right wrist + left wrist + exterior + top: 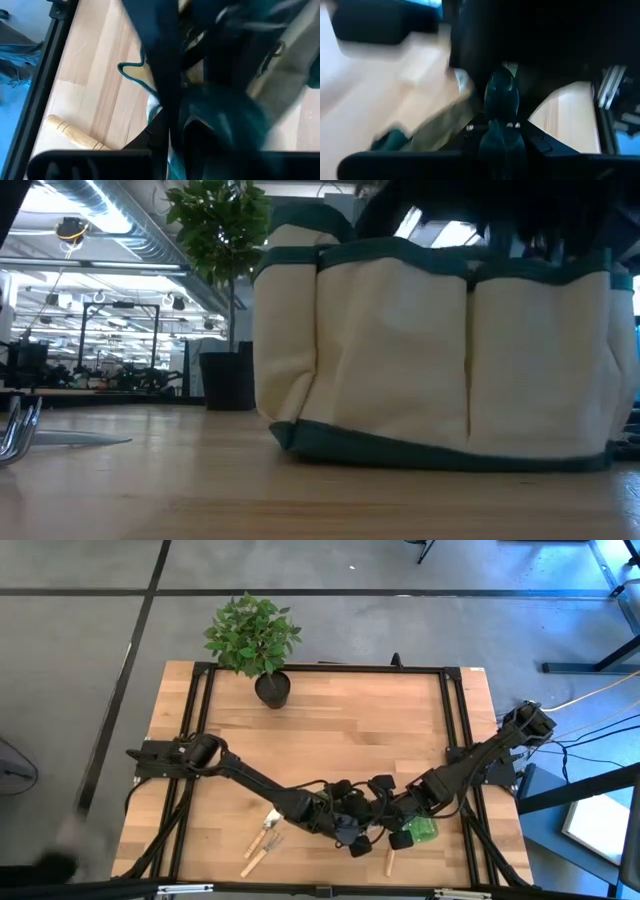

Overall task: Pick & Place Garden tools in Gardening bag
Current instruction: Put the top green shear scissors into the brown gardening bag

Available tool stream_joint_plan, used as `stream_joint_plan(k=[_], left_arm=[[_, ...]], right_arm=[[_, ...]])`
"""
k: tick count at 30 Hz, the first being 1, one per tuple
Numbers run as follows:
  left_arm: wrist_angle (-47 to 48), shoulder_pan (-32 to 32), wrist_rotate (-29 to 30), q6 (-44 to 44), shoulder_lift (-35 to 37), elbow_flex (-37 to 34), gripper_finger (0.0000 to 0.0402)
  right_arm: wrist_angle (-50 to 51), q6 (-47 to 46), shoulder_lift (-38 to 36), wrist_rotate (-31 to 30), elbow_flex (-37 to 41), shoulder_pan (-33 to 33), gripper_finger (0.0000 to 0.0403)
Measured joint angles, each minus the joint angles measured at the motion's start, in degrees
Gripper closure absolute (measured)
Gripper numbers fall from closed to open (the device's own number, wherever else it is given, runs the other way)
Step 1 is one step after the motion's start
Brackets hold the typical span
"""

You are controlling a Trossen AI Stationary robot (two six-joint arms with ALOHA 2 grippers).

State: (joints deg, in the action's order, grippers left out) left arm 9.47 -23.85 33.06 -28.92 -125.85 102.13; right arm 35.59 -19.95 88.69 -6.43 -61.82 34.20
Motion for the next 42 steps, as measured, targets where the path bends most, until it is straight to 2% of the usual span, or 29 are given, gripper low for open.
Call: stream_joint_plan(k=[12,16,20,27,31,36,42], left_arm=[[-1.33,0.93,-1.20,-1.35,-1.72,0.27,0.0340],[-1.60,0.91,1.00,-1.28,-2.28,0.37,0.0340],[-0.57,0.75,6.15,-2.25,-2.46,0.30,0.0340],[-0.05,0.75,6.45,-3.29,-2.38,0.23,0.0340],[1.19,0.75,6.18,-6.11,-2.33,0.21,0.0340],[2.10,0.67,6.50,-8.30,-2.33,0.13,0.0340],[2.54,0.67,4.69,-9.31,-2.33,0.10,0.0340]], right_arm=[[1.32,-0.17,0.04,0.28,0.13,0.02,0.0363],[1.75,-0.17,0.08,0.19,0.13,0.01,0.0363],[1.84,-0.17,0.08,-0.25,0.13,-0.09,0.0363],[2.18,-0.56,0.03,0.26,0.07,-0.09,0.0363],[5.71,-0.37,-0.62,0.90,-1.56,-0.04,0.0360],[8.49,-0.41,-0.72,1.07,-5.34,0.04,0.0331],[8.62,-0.46,-0.83,1.06,-9.35,0.16,0.0264]])
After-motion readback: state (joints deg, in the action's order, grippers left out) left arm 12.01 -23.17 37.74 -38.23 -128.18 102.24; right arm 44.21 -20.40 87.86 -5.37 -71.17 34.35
